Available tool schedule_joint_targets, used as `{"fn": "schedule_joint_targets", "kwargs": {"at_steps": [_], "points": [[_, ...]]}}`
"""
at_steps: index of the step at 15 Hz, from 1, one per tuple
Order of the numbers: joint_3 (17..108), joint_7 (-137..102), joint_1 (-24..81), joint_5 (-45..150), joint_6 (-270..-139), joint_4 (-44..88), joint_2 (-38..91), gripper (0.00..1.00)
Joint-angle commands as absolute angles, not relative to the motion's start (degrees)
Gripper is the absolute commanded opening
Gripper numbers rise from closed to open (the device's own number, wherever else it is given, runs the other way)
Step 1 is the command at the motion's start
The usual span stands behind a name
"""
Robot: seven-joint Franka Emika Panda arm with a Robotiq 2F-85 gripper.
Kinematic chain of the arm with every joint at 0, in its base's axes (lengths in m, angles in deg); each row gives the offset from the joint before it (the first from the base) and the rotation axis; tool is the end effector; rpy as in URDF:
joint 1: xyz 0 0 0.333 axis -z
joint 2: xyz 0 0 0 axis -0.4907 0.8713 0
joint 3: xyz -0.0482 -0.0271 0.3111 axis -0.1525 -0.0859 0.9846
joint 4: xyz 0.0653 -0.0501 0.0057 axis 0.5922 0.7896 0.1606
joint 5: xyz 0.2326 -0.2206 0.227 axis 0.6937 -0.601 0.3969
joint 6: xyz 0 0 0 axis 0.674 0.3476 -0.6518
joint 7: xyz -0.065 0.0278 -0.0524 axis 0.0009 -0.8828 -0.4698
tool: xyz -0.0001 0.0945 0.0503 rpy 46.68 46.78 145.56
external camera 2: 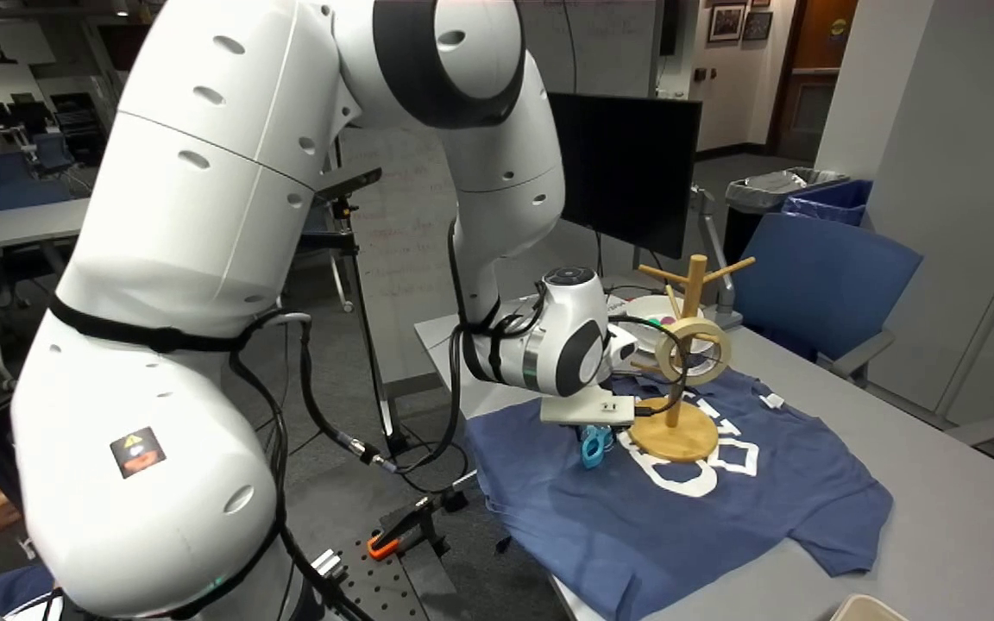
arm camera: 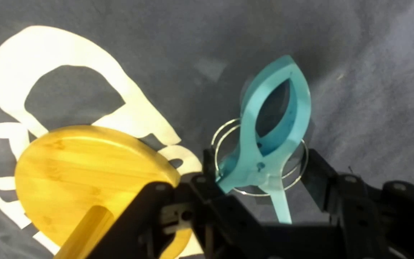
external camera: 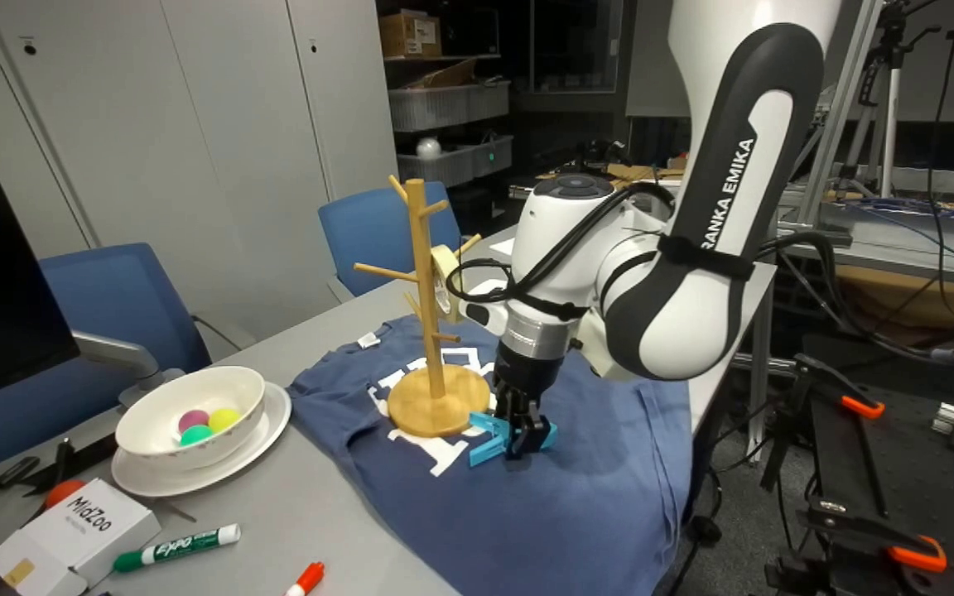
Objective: Hang the blue peg on the opposite side of the wooden rack
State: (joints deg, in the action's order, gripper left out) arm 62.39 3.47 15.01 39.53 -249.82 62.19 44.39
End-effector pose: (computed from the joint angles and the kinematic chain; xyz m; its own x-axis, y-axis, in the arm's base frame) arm 0.5090 0.1131 0.1072 0.7031 0.6903 0.1706 0.6721 -0.7235 0.1576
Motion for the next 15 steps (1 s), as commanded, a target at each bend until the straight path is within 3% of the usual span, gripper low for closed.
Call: {"fn": "schedule_joint_targets", "kwargs": {"at_steps": [1,4,12,15], "points": [[56.37,0.31,7.99,37.62,-248.25,65.08,40.03,0.36],[49.78,-1.64,0.61,36.23,-248.38,66.43,38.1,0.36],[19.51,-5.36,-32.59,34.5,-248.7,66.41,38.61,0.36],[13.72,-6.14,-39.78,34.36,-248.12,66.8,39.47,0.36]]}}
